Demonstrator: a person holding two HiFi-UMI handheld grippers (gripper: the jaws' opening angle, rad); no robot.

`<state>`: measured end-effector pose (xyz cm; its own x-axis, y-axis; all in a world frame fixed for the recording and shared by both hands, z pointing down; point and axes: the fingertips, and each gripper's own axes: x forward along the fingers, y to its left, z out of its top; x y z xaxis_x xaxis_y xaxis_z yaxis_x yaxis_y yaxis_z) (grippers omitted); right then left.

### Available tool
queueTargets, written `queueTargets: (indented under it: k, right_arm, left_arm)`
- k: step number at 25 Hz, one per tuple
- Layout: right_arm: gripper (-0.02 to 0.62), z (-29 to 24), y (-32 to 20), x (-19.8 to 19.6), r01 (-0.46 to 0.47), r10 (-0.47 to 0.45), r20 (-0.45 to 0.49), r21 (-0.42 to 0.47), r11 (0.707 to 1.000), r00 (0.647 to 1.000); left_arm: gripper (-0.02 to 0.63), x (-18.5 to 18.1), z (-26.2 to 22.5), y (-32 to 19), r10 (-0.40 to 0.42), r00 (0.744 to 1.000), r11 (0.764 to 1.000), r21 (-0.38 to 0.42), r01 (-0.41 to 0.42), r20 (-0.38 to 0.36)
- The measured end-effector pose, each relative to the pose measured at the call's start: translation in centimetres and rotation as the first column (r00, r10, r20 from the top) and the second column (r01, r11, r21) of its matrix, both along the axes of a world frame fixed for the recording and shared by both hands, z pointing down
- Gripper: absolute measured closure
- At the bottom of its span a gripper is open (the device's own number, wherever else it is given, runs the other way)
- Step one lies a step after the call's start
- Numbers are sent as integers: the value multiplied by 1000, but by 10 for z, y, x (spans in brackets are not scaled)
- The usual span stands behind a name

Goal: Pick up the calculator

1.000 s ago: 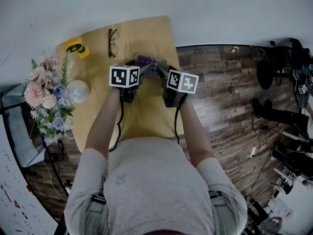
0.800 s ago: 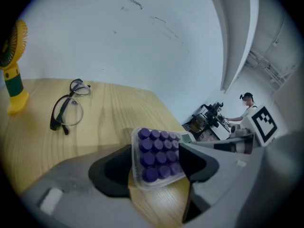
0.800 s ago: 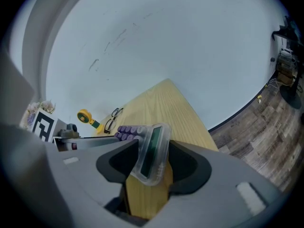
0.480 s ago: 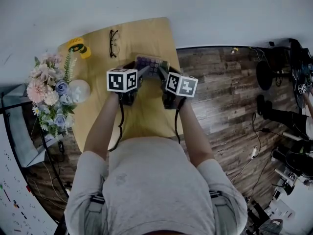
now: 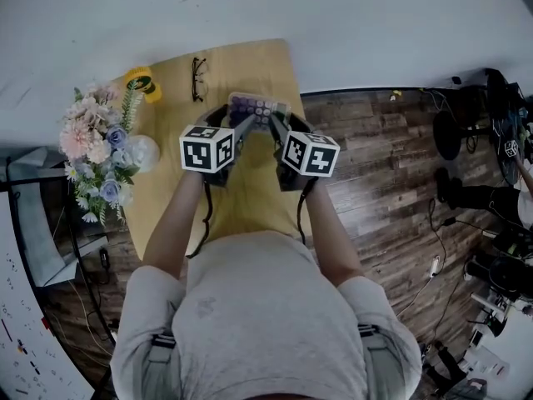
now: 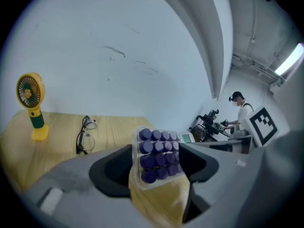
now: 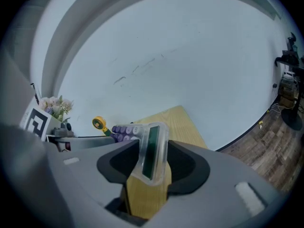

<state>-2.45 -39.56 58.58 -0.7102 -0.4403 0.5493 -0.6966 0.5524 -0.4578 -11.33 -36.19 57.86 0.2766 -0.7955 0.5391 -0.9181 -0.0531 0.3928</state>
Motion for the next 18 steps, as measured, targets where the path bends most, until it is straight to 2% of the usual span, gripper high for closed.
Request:
queueTargets:
  k: [11,18]
  right_arm:
    - [407,-67,16,4,-3,-4,30,204,979,1000]
    - [408,-103,24,10,-4,-7,34,304,953,999]
  left_arm:
    - [287,5,-63,19,-1,994,987,163,-17,112]
    - [287,11,-95,26,5,990,970,238,-40,143]
